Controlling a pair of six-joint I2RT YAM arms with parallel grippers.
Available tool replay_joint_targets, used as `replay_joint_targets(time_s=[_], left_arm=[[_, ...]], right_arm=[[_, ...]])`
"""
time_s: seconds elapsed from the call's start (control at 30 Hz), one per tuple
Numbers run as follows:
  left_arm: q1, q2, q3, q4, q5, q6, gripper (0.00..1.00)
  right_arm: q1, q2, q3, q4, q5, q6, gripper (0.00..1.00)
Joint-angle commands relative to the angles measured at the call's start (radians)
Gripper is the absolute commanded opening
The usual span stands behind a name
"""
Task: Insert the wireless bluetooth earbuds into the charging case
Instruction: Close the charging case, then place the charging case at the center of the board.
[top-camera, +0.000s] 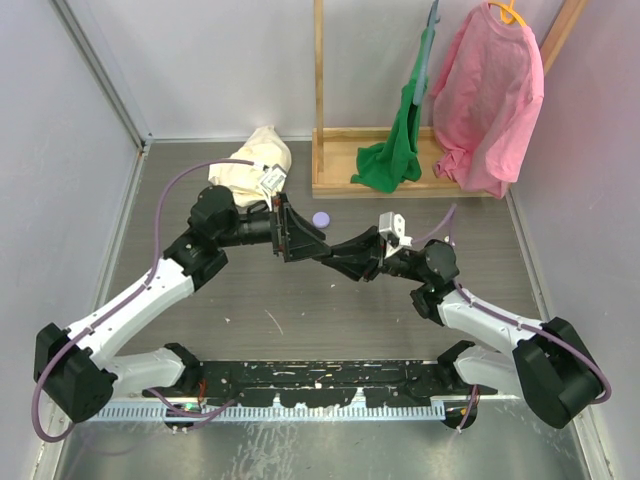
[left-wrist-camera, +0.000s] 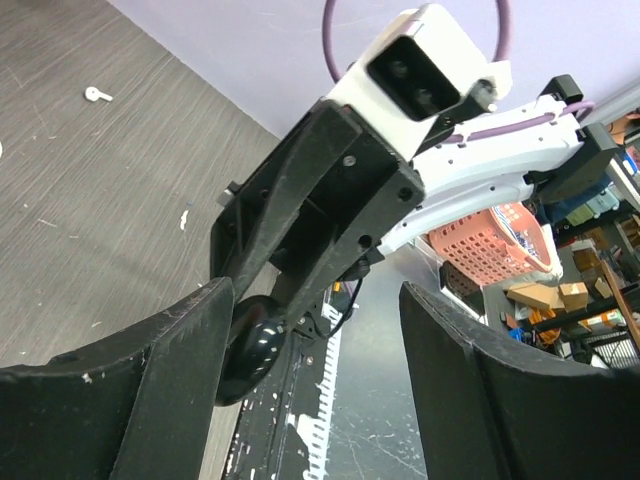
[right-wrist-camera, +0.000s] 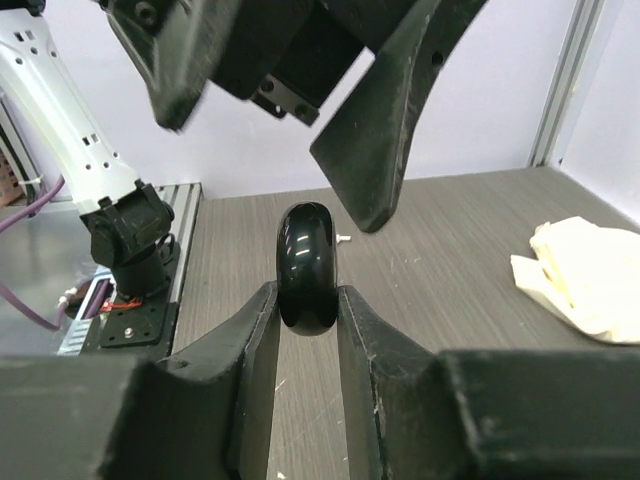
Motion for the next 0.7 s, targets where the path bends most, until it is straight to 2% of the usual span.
replay_joint_targets(time_s=[0.0, 0.17, 0.27, 0.37, 0.5, 0.67], left_arm=[[0.007, -0.046, 0.002, 0.076, 0.047, -0.007, 0.68], [0.014, -0.06, 0.006, 0.025, 0.052, 0.011, 0.69], [0.041, -0.097, 0.014, -0.119, 0.002, 0.079, 0.71], [0.073, -0.154, 0.042, -0.352, -0.136, 0.201, 0.75], [0.084, -0.237, 0.085, -0.628, -0.438, 0.364, 0.81], [0.084, -0.344, 0.105, -0.829, -0.749, 0.505, 0.93]], right_arm=[[-0.001, -0.005, 0.039, -0.057, -0.015, -0.007, 0.01], [-0.001, -0.002, 0.045, -0.121, 0.004, -0.021, 0.01], [-0.001, -0.002, 0.067, -0.242, 0.062, -0.048, 0.01], [-0.001, 0.009, 0.093, -0.383, 0.168, -0.074, 0.01], [-0.002, 0.048, 0.115, -0.504, 0.318, -0.078, 0.01], [-0.01, 0.159, 0.172, -0.631, 0.51, -0.032, 0.01]])
